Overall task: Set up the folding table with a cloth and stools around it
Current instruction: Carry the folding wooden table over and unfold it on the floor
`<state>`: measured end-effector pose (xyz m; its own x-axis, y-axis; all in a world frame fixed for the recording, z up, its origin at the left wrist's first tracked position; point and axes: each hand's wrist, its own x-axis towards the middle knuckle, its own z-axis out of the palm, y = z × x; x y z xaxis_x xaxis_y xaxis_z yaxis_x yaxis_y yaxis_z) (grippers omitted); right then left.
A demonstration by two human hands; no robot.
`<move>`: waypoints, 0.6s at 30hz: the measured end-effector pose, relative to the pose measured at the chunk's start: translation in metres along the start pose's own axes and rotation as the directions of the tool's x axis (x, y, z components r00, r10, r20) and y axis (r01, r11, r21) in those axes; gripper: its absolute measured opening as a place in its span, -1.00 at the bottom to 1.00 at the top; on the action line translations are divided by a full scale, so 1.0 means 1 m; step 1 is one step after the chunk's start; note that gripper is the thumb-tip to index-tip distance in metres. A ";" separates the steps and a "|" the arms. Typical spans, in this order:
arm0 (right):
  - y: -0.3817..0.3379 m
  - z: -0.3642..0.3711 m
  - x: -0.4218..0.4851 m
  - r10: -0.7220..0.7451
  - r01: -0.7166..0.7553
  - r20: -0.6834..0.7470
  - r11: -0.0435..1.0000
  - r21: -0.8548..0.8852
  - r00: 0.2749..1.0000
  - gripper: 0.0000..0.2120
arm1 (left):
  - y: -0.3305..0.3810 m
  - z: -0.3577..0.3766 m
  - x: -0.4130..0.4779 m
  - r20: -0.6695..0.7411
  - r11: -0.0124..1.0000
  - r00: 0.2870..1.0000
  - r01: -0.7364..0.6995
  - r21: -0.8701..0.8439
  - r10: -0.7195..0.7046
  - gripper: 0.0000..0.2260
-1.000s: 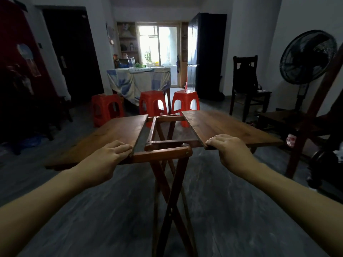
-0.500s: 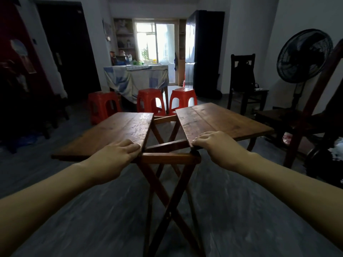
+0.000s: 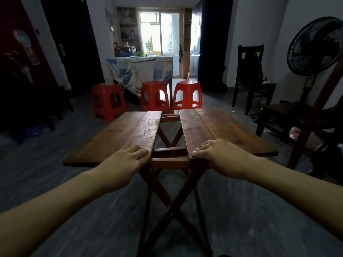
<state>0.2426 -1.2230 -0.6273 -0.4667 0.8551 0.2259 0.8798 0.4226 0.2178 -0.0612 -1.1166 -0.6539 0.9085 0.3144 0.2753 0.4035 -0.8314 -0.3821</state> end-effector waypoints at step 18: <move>-0.031 0.043 -0.016 0.017 -0.010 -0.046 0.991 0.137 0.999 -0.66 | 0.039 0.016 -0.006 0.012 0.988 1.000 0.014 -0.154 -0.013 -0.51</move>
<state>0.2266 -1.2370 -0.6784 -0.4557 0.8472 0.2731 0.8886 0.4510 0.0838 -0.0495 -1.1432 -0.6850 0.9045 0.3306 0.2693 0.3950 -0.8875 -0.2373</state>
